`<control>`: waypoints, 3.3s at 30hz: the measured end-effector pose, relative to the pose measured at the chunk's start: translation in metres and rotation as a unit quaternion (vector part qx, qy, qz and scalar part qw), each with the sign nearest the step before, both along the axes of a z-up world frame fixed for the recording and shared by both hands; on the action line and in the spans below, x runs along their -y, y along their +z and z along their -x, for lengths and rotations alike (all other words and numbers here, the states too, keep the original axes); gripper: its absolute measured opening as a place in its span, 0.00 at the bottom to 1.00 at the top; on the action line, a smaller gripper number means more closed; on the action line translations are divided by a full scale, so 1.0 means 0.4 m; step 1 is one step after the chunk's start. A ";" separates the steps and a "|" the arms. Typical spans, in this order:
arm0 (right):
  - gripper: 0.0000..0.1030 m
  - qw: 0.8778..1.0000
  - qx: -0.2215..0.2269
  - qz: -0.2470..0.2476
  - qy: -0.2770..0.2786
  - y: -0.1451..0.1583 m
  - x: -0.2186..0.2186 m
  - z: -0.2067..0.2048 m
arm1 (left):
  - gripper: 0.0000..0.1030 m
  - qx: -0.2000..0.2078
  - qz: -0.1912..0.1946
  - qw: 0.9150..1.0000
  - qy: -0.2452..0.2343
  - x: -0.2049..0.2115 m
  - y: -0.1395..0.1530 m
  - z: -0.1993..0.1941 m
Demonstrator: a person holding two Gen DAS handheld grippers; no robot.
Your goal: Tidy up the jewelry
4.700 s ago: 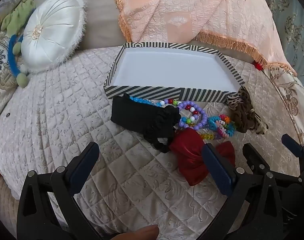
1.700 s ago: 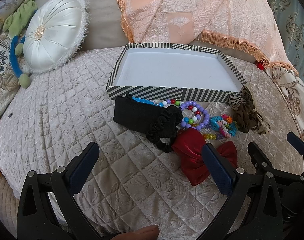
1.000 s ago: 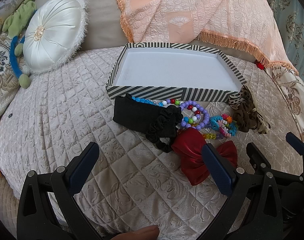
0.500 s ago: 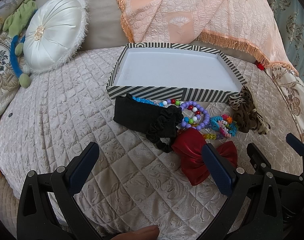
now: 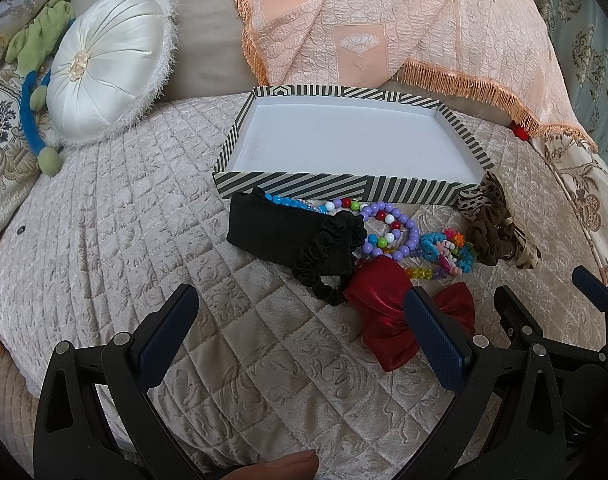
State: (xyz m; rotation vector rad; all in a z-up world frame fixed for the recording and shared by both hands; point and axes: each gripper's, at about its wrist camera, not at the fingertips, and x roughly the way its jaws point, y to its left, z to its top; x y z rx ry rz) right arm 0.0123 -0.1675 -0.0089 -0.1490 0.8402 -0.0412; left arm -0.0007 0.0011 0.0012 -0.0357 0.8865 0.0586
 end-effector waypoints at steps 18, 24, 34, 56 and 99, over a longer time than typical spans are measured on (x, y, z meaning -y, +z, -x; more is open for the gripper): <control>1.00 1.000 0.000 0.000 0.000 0.000 0.000 0.000 | 1.00 0.000 0.000 1.000 0.000 0.000 0.000 0.000; 1.00 1.000 -0.001 0.000 0.000 -0.001 0.000 -0.001 | 1.00 0.000 0.000 1.000 0.000 0.000 0.000 0.000; 1.00 1.000 -0.001 0.000 0.000 -0.002 0.000 -0.001 | 1.00 0.000 0.000 1.000 0.000 0.000 0.000 0.000; 1.00 1.000 -0.001 0.000 0.000 -0.002 0.000 -0.001 | 1.00 0.000 -0.001 1.000 0.000 0.000 -0.001 0.001; 1.00 1.000 -0.003 -0.006 -0.009 -0.005 0.006 -0.005 | 1.00 0.000 0.001 1.000 0.001 -0.002 -0.001 0.000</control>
